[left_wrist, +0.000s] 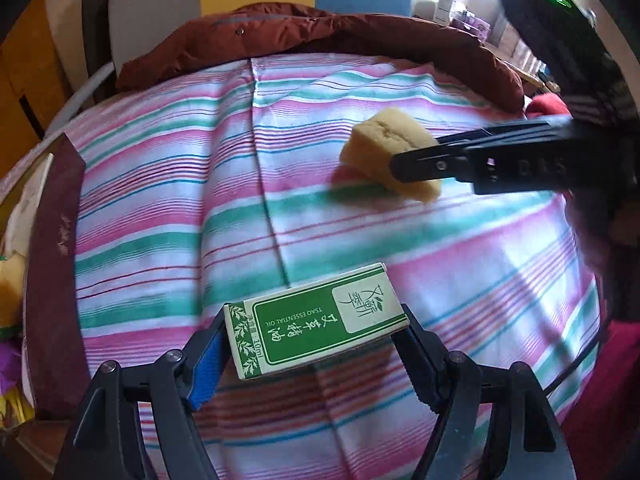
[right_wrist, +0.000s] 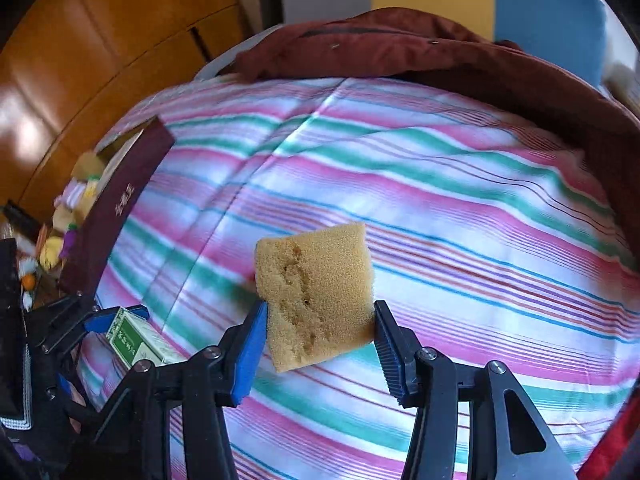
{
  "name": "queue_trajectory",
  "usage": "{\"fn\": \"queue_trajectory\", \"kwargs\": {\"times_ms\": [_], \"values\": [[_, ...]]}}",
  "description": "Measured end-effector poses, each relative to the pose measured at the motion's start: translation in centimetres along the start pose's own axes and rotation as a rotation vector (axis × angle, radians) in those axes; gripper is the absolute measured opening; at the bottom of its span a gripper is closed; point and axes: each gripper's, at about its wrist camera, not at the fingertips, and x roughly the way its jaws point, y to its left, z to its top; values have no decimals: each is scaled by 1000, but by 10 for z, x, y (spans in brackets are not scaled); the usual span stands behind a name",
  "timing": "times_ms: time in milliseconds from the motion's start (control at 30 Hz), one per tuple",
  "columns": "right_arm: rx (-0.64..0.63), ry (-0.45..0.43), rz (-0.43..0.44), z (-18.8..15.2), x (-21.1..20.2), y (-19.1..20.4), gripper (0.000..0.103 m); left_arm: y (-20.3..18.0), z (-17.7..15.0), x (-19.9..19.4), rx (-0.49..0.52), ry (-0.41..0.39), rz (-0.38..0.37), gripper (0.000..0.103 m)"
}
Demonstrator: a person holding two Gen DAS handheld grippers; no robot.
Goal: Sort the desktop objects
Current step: 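Carry the green box and yellow sponge over to the gold tray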
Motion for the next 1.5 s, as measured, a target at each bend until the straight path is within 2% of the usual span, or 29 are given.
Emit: {"fn": "queue_trajectory", "kwargs": {"times_ms": [233,533,633,733,967,1267,1500], "values": [[-23,20,-57,-4,7,11,53,15,1,1,-50,-31,-30,78],[9,61,-150,-3,5,28,52,29,-3,0,-59,-52,-59,78],[11,81,-135,-6,2,45,52,36,-7,-3,-70,-54,-55,78],[2,99,-161,-13,4,64,52,41,-11,-7,-58,-53,-33,78],[90,92,-155,-23,-1,79,52,46,-21,-15,-40,-72,-9,78],[213,72,-138,-37,-9,85,52,53,-29,-51,-34,-150,-35,78],[237,58,-154,-47,-16,95,52,47,-29,-90,-14,-234,-66,78]]}}
